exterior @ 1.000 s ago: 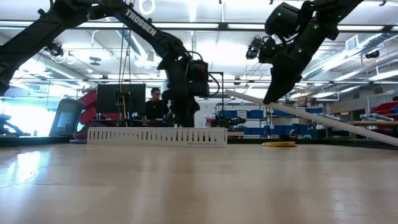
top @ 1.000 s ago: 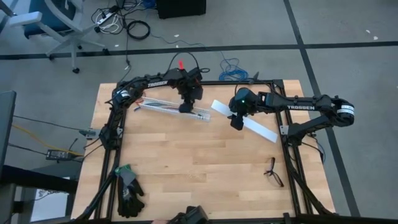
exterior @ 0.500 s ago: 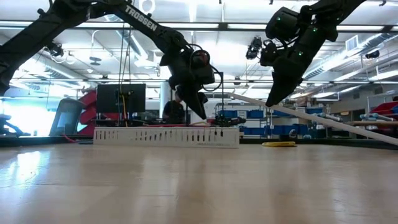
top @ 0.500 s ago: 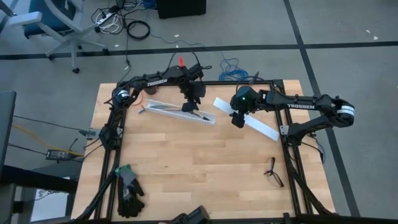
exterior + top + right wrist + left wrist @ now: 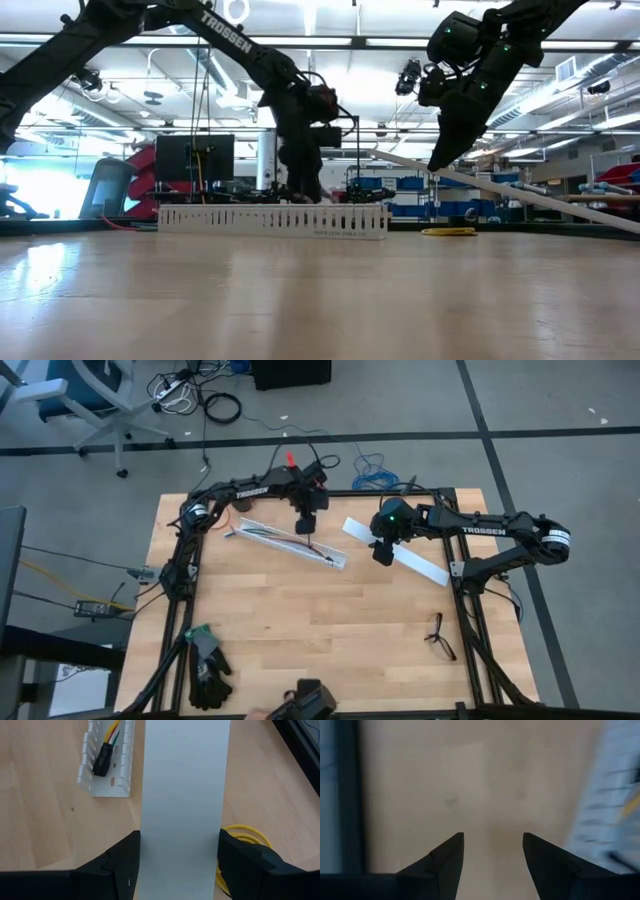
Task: Ziptie cables
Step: Close the white cable duct
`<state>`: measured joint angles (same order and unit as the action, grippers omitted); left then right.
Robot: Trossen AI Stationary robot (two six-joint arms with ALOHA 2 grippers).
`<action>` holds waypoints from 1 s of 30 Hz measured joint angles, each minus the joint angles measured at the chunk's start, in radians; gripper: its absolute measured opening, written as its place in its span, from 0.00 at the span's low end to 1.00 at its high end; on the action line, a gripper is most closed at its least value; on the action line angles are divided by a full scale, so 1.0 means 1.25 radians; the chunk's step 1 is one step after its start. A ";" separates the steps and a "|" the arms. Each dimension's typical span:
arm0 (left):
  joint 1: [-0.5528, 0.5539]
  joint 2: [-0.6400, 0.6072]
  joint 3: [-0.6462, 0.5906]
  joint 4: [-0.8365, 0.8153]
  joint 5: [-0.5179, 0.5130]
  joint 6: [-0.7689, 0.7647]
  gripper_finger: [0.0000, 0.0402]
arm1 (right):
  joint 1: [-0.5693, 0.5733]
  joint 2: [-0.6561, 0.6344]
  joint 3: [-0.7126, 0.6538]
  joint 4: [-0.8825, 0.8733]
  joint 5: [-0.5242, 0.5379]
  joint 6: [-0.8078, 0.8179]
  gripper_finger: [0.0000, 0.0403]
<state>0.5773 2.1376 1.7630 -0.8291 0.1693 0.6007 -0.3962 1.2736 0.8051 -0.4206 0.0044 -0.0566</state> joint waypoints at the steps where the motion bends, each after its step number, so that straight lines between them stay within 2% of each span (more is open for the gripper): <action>1: 0.004 0.000 0.000 0.008 -0.031 0.000 0.53 | 0.000 0.000 0.000 0.000 0.000 0.000 0.57; 8: 0.031 0.000 0.000 0.001 -0.225 0.009 0.53 | 0.000 0.000 0.000 0.000 0.000 0.000 0.57; 13: 0.065 0.000 0.000 -0.012 -0.244 0.033 0.53 | 0.000 0.000 0.000 0.000 0.000 0.000 0.57; 16: 0.101 -0.001 0.000 -0.016 -0.220 0.038 0.53 | 0.000 0.000 0.000 0.000 0.000 0.000 0.57; 21: 0.170 -0.039 0.000 -0.031 -0.077 0.034 0.53 | 0.000 0.000 0.000 0.000 0.000 0.001 0.57; 23: 0.184 -0.061 0.000 -0.034 -0.044 0.027 0.53 | -0.001 0.000 0.000 0.000 0.000 0.001 0.57; 27: 0.176 -0.095 0.000 -0.056 -0.034 0.069 0.53 | -0.011 0.000 0.000 0.000 0.000 0.001 0.57; 30: 0.153 -0.105 0.000 -0.084 0.027 0.101 0.53 | -0.021 0.000 0.000 0.001 0.001 0.001 0.57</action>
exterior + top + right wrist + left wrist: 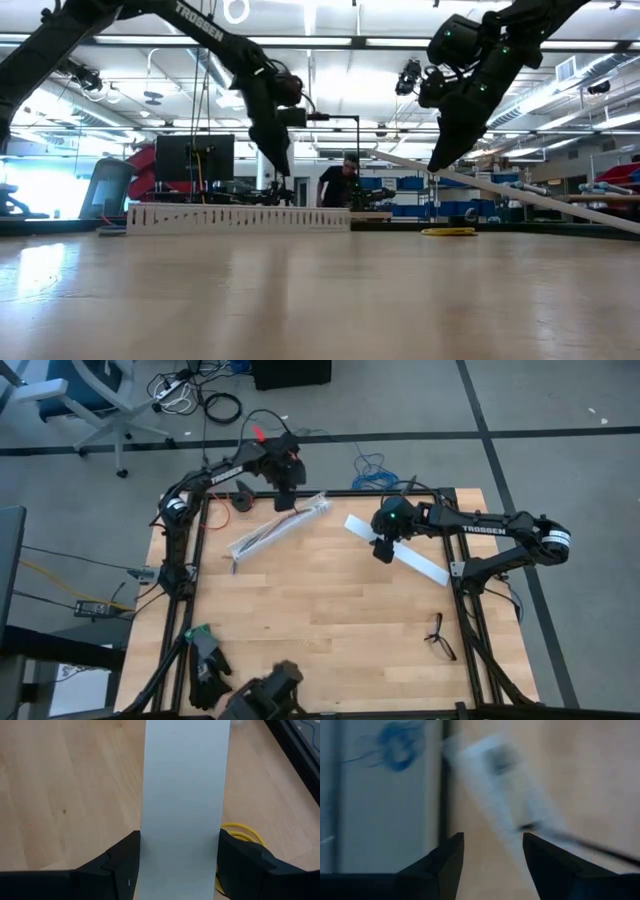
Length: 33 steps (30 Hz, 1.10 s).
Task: Ziptie cables
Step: Close the white cable duct
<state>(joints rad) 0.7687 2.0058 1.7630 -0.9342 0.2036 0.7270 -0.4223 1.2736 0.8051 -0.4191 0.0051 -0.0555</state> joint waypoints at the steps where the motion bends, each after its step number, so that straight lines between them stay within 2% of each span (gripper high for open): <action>1: -0.009 0.000 0.000 -0.019 0.038 0.003 0.53 | -0.004 0.000 0.000 0.000 0.000 0.000 0.57; 4: -0.050 0.004 0.000 -0.072 0.112 0.006 0.53 | -0.011 0.000 0.000 0.001 0.000 0.000 0.57; 10: -0.149 0.009 -0.006 -0.094 0.113 0.030 0.53 | -0.017 0.000 0.000 0.002 0.000 -0.005 0.57; 15: -0.190 0.002 -0.006 -0.099 0.108 0.048 0.53 | -0.017 0.000 0.000 -0.001 0.000 -0.005 0.57; 19: -0.180 -0.006 -0.006 -0.070 0.035 0.044 0.53 | -0.017 0.000 0.000 0.000 -0.002 -0.008 0.57; 23: -0.145 -0.008 -0.011 -0.006 -0.096 0.020 0.53 | -0.017 0.000 0.000 0.009 -0.017 -0.013 0.57; 27: -0.127 -0.008 -0.069 0.071 -0.161 0.019 0.53 | -0.017 0.000 0.000 0.040 -0.072 -0.013 0.57; 33: -0.136 -0.008 -0.188 0.122 -0.286 0.029 0.53 | -0.015 0.001 0.000 0.050 -0.080 -0.015 0.57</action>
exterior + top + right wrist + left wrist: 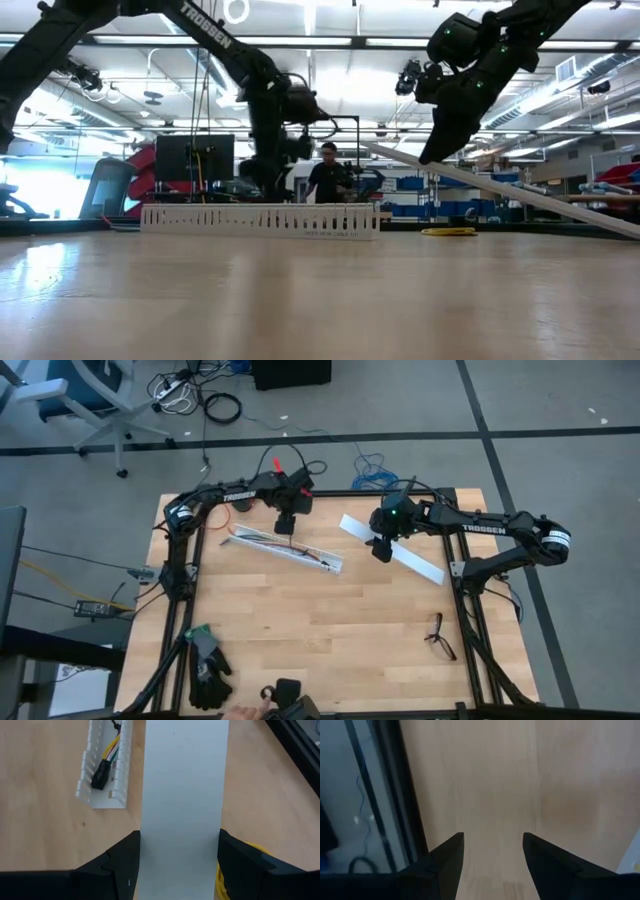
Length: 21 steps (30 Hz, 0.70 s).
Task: Ziptie cables
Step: Close the white cable duct
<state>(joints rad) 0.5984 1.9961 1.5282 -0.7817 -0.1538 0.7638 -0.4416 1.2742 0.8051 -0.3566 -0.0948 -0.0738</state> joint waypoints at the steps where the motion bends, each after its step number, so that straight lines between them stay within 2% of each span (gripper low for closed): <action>1: -0.002 0.000 -0.011 0.001 -0.017 0.005 0.53 | -0.001 0.000 0.000 0.000 0.000 0.000 0.57; 6: -0.002 0.000 -0.029 -0.034 -0.071 0.011 0.53 | -0.007 0.000 0.000 0.004 0.000 -0.002 0.57; 17: 0.003 -0.001 -0.028 -0.093 -0.390 0.012 0.53 | -0.010 0.000 0.000 0.018 0.000 -0.002 0.57; 19: 0.003 -0.002 -0.028 -0.101 -0.414 0.012 0.53 | -0.010 0.000 0.000 0.018 0.000 -0.006 0.57; 21: 0.003 -0.002 -0.028 -0.122 -0.404 0.000 0.53 | -0.011 0.000 0.000 0.018 0.000 -0.008 0.57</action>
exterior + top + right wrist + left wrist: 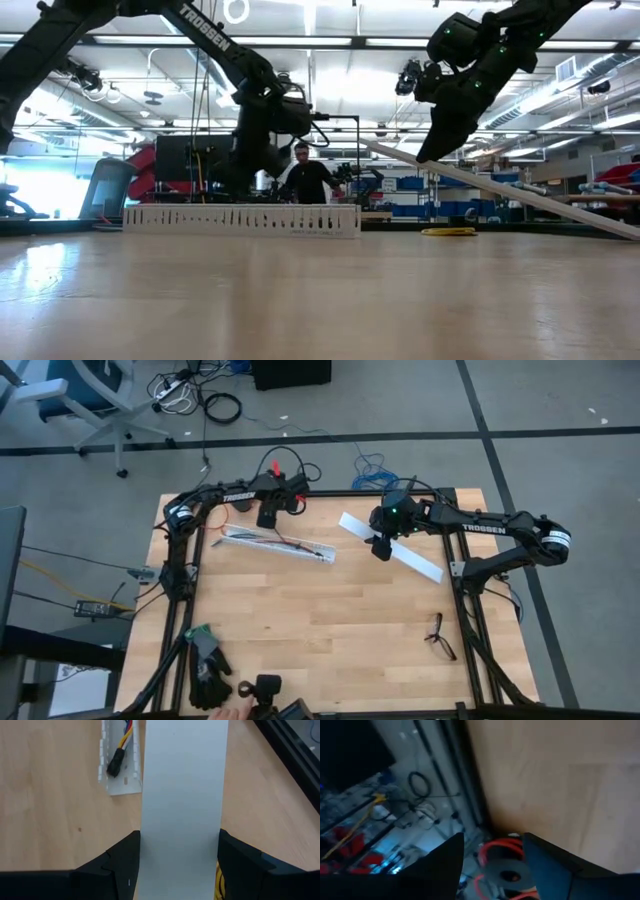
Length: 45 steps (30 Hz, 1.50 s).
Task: Ziptie cables
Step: Close the white cable duct
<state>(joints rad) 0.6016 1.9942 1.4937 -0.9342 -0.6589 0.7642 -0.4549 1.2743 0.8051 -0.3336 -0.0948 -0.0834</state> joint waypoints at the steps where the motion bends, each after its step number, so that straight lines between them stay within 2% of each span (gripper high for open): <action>1: 0.000 0.000 0.000 -0.003 0.032 -0.005 0.53 | 0.000 0.000 0.000 0.000 0.000 -0.004 0.57; 5: 0.001 -0.016 0.000 0.002 0.298 0.002 0.53 | 0.000 0.000 0.000 0.000 0.000 -0.022 0.57; 7: 0.001 -0.034 0.000 0.017 0.402 0.002 0.53 | 0.000 0.000 0.000 0.000 0.000 -0.032 0.57; 12: 0.005 -0.076 0.000 0.038 0.598 -0.013 0.53 | 0.000 0.000 0.000 0.000 0.000 -0.043 0.57; 15: -0.005 -0.089 0.000 0.007 0.651 -0.013 0.53 | 0.000 0.000 0.000 0.000 0.000 -0.046 0.57; 17: -0.010 -0.091 0.000 -0.040 0.634 -0.010 0.53 | 0.000 0.000 0.000 0.000 0.000 -0.047 0.57; 20: -0.020 -0.086 -0.002 -0.113 0.515 -0.008 0.53 | 0.000 0.000 0.000 0.000 0.000 -0.047 0.57; 26: -0.029 -0.087 -0.046 -0.125 0.260 0.005 0.53 | 0.000 0.000 0.000 0.002 0.000 -0.048 0.57; 31: -0.005 -0.087 -0.102 -0.117 0.071 0.117 0.53 | 0.000 0.000 0.000 0.002 0.000 -0.052 0.57; 35: 0.021 -0.086 -0.141 -0.089 -0.029 0.136 0.53 | 0.000 0.000 0.000 0.003 0.000 -0.055 0.57; 39: 0.032 -0.086 -0.158 -0.082 -0.012 0.142 0.53 | 0.000 0.000 0.000 0.003 -0.001 -0.061 0.57; 40: 0.036 -0.086 -0.158 -0.073 0.019 0.141 0.53 | 0.000 0.000 0.000 0.003 -0.001 -0.062 0.57; 43: 0.050 -0.086 -0.156 -0.031 0.186 0.138 0.53 | 0.000 0.000 0.000 0.003 0.000 -0.063 0.57; 45: 0.055 -0.089 -0.155 -0.008 0.259 0.138 0.53 | 0.000 0.000 0.000 0.004 -0.001 -0.063 0.57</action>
<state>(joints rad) 0.6705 1.8834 1.3005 -0.9446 -0.3345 0.9364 -0.4553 1.2743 0.8047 -0.3290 -0.0956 -0.1623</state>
